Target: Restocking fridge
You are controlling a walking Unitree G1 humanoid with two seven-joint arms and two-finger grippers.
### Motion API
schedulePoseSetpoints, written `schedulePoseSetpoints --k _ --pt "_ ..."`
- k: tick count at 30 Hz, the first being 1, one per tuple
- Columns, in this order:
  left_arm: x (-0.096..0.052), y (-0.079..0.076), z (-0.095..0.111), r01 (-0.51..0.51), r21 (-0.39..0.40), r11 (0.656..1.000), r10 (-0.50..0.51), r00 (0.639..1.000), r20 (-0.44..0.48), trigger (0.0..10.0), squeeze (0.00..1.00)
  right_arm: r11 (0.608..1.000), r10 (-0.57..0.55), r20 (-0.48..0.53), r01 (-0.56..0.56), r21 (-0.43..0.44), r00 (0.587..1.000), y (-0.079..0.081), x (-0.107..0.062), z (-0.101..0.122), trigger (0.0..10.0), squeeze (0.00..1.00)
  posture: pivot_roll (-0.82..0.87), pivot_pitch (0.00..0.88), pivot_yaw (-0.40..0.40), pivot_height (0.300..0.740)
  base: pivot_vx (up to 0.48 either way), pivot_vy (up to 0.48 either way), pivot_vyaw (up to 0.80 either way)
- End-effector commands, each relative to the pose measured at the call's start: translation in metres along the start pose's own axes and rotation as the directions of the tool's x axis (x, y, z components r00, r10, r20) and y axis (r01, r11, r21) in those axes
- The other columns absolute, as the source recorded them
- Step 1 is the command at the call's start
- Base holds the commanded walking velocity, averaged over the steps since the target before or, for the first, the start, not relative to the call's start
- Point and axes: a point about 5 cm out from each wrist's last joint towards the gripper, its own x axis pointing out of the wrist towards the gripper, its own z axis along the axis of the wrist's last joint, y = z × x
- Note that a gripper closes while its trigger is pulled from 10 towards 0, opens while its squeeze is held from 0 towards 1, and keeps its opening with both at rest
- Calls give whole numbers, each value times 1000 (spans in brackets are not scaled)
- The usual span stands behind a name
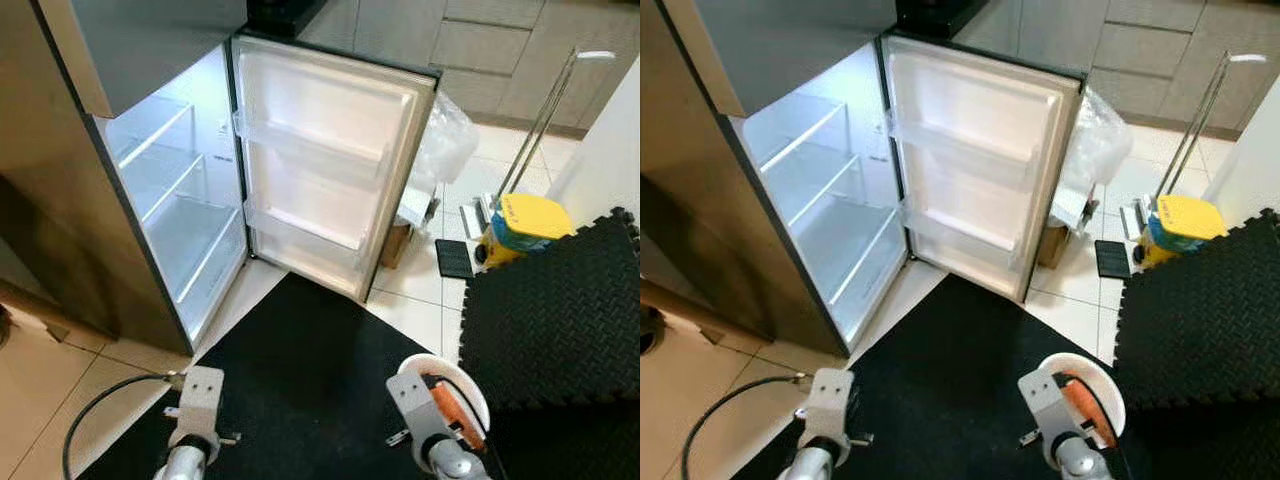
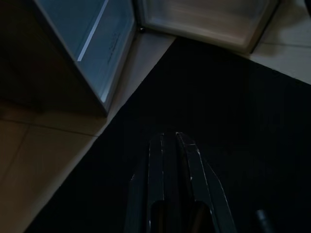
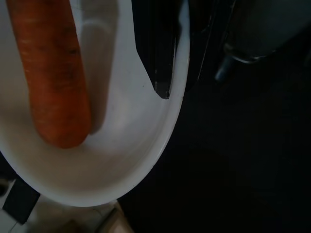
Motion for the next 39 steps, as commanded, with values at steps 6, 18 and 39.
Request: schedulePoseSetpoints --k 6,18,39 --pt "-1 0 -3 -6 -20 1000 5 1000 -16 10000 0 999 19 7 -19 -44 1000 3 0 1 10000 0 -82 95 -16 740 416 0 0" --pt "-1 -1 -4 10 -9 1000 -11 1000 -20 10000 0 997 31 8 -30 -66 999 6 1 2 10000 0 -79 95 -15 740 418 0 648" --pt "-5 -2 -5 -3 5 1000 3 1000 11 10000 0 999 20 8 -19 -37 1000 2 0 0 10000 0 -85 89 -18 740 123 0 114"
